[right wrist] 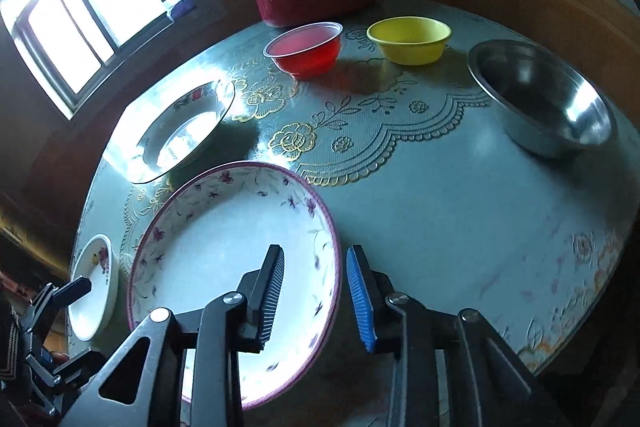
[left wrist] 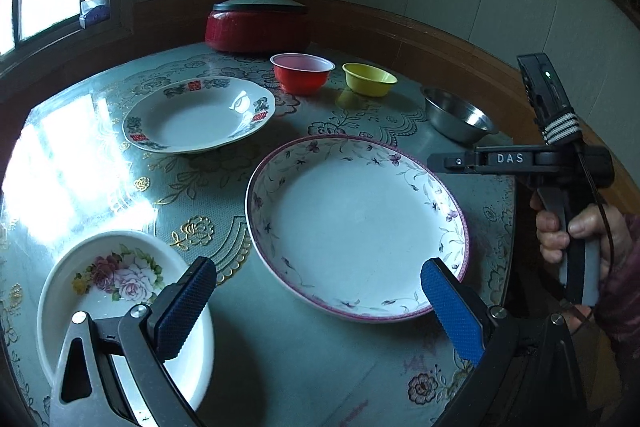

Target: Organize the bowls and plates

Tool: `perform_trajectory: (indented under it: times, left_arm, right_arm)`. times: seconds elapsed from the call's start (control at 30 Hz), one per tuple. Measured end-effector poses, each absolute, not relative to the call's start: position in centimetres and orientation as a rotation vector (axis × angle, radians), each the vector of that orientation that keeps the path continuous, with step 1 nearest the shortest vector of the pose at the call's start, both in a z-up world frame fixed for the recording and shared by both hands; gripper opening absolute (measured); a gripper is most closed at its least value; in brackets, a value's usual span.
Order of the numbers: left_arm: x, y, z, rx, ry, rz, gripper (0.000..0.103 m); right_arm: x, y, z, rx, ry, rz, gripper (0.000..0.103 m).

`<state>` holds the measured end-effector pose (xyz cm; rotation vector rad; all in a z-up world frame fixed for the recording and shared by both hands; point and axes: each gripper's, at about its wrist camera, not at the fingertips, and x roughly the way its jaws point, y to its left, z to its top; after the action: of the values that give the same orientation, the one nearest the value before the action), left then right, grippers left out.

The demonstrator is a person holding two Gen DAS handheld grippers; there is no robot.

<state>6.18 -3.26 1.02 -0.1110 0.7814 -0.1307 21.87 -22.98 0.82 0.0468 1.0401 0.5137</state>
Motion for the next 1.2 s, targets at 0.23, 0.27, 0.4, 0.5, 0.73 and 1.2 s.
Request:
perform_trajectory:
  times: [0.23,0.27,0.4,0.5,0.73,1.2]
  left_arm:
    - [7.5,-5.0,0.4,-0.147,0.82,-0.062,0.103]
    - [7.5,-5.1,0.2,-0.155,0.822,-0.048,0.103]
    - [7.2,-5.4,-0.3,-0.188,0.831,-0.01,0.101]
    - [6.7,-5.8,-0.3,-0.217,0.828,0.002,0.101]
    - [5.8,-7.2,-1.2,-0.248,0.852,0.051,0.099]
    - [7.4,-7.1,-2.6,-0.361,0.872,0.076,0.074]
  right_arm:
    - [26.9,-20.3,-0.7,-0.143,1.112,0.712,0.03]
    - [27.2,-19.7,-1.0,-0.168,1.117,0.74,0.029]
    - [28.1,-17.9,-1.7,-0.27,1.125,0.84,0.022]
    - [28.1,-17.1,-1.9,-0.337,1.122,0.91,0.021]
    - [28.1,-16.6,-2.0,-0.444,1.102,1.032,0.021]
    - [26.9,-20.4,-1.2,-0.579,1.095,1.034,0.02]
